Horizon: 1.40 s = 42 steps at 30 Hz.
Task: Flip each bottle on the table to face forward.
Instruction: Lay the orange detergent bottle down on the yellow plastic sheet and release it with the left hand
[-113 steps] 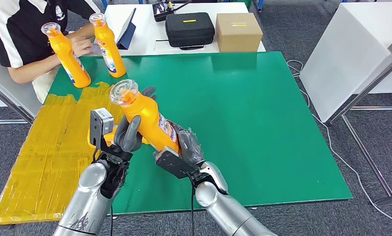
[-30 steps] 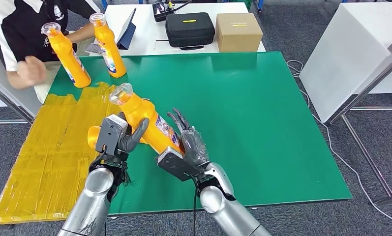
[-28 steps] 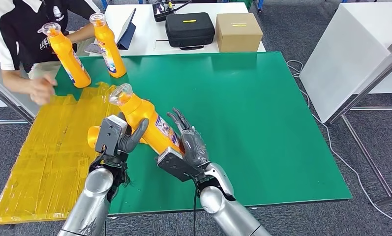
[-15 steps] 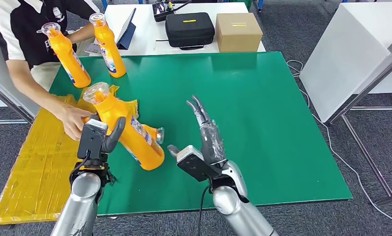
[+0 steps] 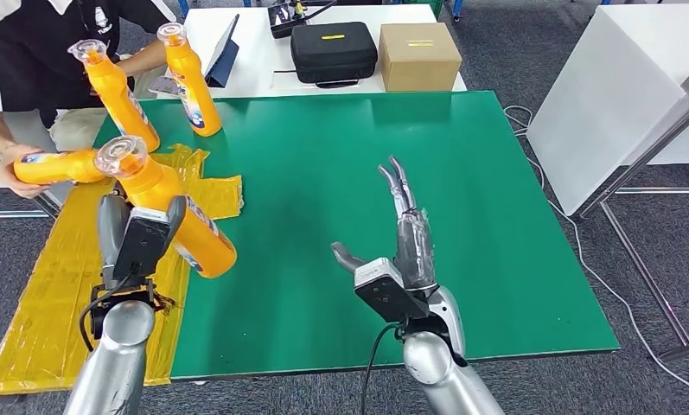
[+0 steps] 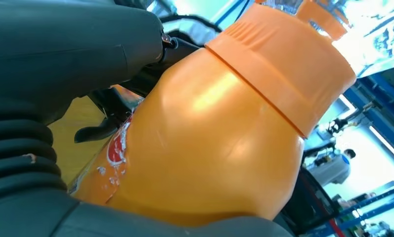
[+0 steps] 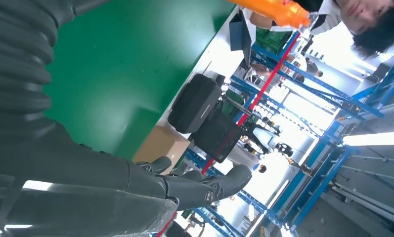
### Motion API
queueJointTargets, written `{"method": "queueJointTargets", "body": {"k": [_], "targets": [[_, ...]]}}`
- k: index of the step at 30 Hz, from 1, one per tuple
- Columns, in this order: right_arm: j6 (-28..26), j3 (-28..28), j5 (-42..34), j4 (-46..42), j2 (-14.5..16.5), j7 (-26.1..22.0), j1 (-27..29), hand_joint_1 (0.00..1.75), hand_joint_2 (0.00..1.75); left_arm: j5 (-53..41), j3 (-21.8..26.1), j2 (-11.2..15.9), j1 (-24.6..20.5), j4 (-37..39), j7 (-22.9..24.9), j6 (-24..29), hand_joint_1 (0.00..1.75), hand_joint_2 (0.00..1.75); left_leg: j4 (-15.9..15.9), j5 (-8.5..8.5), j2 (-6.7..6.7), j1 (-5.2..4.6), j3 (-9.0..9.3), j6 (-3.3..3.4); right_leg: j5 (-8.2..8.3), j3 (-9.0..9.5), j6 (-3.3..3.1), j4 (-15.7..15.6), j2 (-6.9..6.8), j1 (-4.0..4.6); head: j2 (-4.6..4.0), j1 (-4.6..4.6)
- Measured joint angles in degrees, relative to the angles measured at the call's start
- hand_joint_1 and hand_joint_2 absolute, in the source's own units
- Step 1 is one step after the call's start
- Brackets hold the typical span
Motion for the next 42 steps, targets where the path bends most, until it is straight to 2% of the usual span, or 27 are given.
{"method": "queueJointTargets", "body": {"k": [6, 11, 16, 21, 25, 30, 35, 42], "targets": [[-3.10, -1.96, -1.08, -1.99, -0.93, -1.60, 2.00, 0.00, 1.75, -8.08, 0.68, 1.02, -1.40, -0.46, -0.08, 4.93, 1.75, 1.75, 0.00, 0.00, 0.00, 0.00, 0.00, 0.00, 0.00, 0.00, 0.00, 0.00, 0.00, 0.00, 0.00, 0.01], [-4.81, -3.56, -1.95, -3.48, -1.54, -3.71, 4.75, 0.00, 1.75, -19.74, 0.75, 2.30, -1.79, -0.37, 1.23, 9.36, 1.75, 1.75, 0.00, 0.00, 0.00, 0.00, 0.00, 0.00, 0.00, -0.02, 0.00, 0.00, 0.00, 0.00, -0.01, 0.00], [-5.19, -4.55, -2.27, -3.94, -1.69, -4.39, 5.45, 0.00, 1.75, -37.02, -0.29, 3.26, -3.64, 3.37, 5.97, 10.75, 1.75, 1.75, 0.00, 0.00, 0.00, 0.00, 0.01, 0.00, 0.00, -0.01, -0.01, -0.01, 0.00, 0.00, -0.01, 0.00], [-4.57, -4.84, -2.78, -3.94, -1.68, -4.32, 4.78, 0.00, 1.75, -51.12, -4.50, 4.32, -7.16, 13.37, 12.12, 11.72, 1.75, 1.75, 0.00, 0.04, 0.01, 0.00, 0.02, 0.03, 0.02, 0.02, 0.01, 0.00, 0.00, 0.00, 0.00, 0.01], [-3.95, -4.94, -3.59, -3.92, -1.70, -4.31, 4.14, 0.00, 1.75, -52.47, -11.44, 5.91, -10.33, 22.40, 17.12, 11.62, 1.75, 1.75, 0.01, 0.04, 0.01, -0.02, 0.01, 0.03, 0.02, 0.01, 0.01, 0.00, 0.00, -0.01, 0.00, 0.00], [-2.81, -4.94, -4.27, -3.72, -1.72, -4.30, 3.15, 0.00, 1.75, -52.50, -20.29, 7.34, -14.08, 33.17, 18.61, 10.08, 1.75, 1.75, 0.01, 0.03, 0.03, -0.01, 0.00, 0.03, 0.02, 0.01, 0.01, 0.01, 0.00, 0.00, -0.01, 0.00], [-1.70, -4.94, -4.37, -3.31, -1.68, -4.26, 2.33, 0.00, 1.75, -52.50, -25.38, 7.67, -17.40, 41.95, 17.83, 7.49, 1.75, 1.75, 0.00, 0.01, 0.15, 0.00, 0.05, 0.01, 0.04, 0.04, -0.02, 0.02, 0.18, 0.02, -0.01, 0.02], [-1.04, -4.94, -4.34, -3.10, -1.67, -4.10, 2.20, 0.00, 1.75, -52.50, -31.73, 8.16, -20.16, 49.09, 21.27, 4.91, 1.75, 1.75, -0.01, -0.08, 0.82, 0.10, 0.26, -0.08, 0.17, 0.08, -0.21, 0.05, 0.88, 0.07, -0.01, 0.02]]}}
